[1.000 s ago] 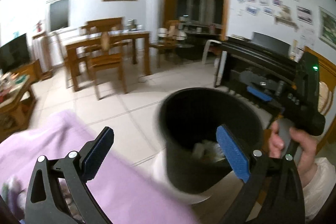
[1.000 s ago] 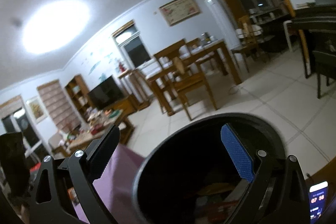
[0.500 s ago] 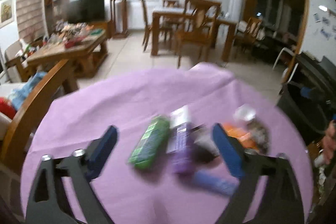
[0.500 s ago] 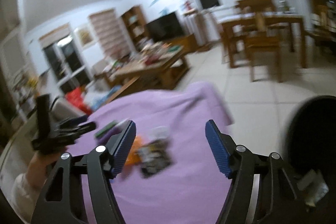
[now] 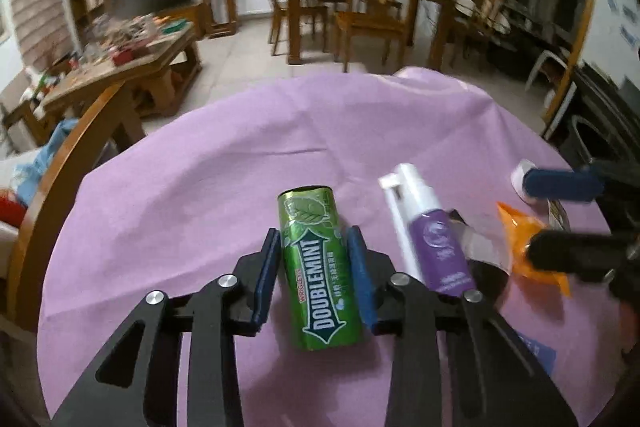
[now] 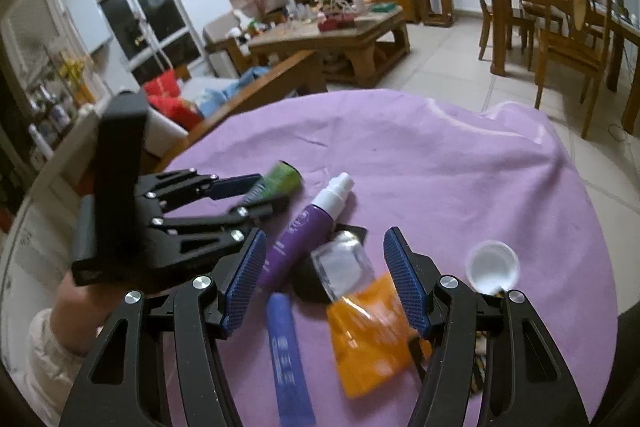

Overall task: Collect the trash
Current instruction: 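Grasp the green Doublemint can with the left tool while the right tool grasps the purple spray bottle, then carry the green can and purple bottle over the black bin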

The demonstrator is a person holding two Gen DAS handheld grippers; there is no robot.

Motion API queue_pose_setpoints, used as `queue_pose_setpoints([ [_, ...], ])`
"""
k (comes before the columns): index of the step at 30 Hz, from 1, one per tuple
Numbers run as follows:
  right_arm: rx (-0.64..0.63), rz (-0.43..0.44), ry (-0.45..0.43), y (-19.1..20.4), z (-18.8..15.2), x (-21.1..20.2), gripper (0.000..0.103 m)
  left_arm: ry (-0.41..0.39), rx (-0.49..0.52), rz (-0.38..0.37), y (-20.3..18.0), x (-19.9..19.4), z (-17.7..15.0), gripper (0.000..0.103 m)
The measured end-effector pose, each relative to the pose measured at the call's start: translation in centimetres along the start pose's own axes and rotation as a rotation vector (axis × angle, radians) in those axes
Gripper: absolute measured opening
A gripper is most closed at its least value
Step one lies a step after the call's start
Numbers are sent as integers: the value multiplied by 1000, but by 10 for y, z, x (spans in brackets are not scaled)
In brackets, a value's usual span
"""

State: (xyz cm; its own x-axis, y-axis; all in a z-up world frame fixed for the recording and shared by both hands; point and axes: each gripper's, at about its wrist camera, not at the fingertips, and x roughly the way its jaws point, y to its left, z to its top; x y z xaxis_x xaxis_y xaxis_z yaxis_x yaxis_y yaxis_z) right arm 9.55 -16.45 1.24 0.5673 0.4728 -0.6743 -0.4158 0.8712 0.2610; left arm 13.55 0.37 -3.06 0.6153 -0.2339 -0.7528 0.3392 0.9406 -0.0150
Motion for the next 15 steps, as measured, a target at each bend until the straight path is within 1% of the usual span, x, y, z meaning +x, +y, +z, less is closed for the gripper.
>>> queue_pose_setpoints([
  [4,-43,-30,63,21,12,34,62,-27,-94,-5,25,-9,-8,31],
  [6,-74,-67,102,32,16,53,61,-33,-120,-4,31,-14,-12,31],
  [7,-88,-84,122,36,18,62,55,-37,-131,-4,34,-16,-12,31],
  [9,-117,-115,150,43,18,77,53,-42,-146,0,35,-21,-12,31],
  [10,-150,-144,145,49,18,82,49,-45,-155,-3,37,-22,-13,31],
  [11,-170,-156,139,49,17,87,41,-48,-157,-4,38,-23,-11,31],
  [12,-192,-171,136,53,17,89,37,-54,-157,-1,38,-24,-11,31],
  [13,-196,-163,137,53,15,89,32,-63,-157,-2,38,-26,-11,31],
  [15,-188,-139,128,51,14,88,29,-96,-155,-3,35,-32,-10,31],
])
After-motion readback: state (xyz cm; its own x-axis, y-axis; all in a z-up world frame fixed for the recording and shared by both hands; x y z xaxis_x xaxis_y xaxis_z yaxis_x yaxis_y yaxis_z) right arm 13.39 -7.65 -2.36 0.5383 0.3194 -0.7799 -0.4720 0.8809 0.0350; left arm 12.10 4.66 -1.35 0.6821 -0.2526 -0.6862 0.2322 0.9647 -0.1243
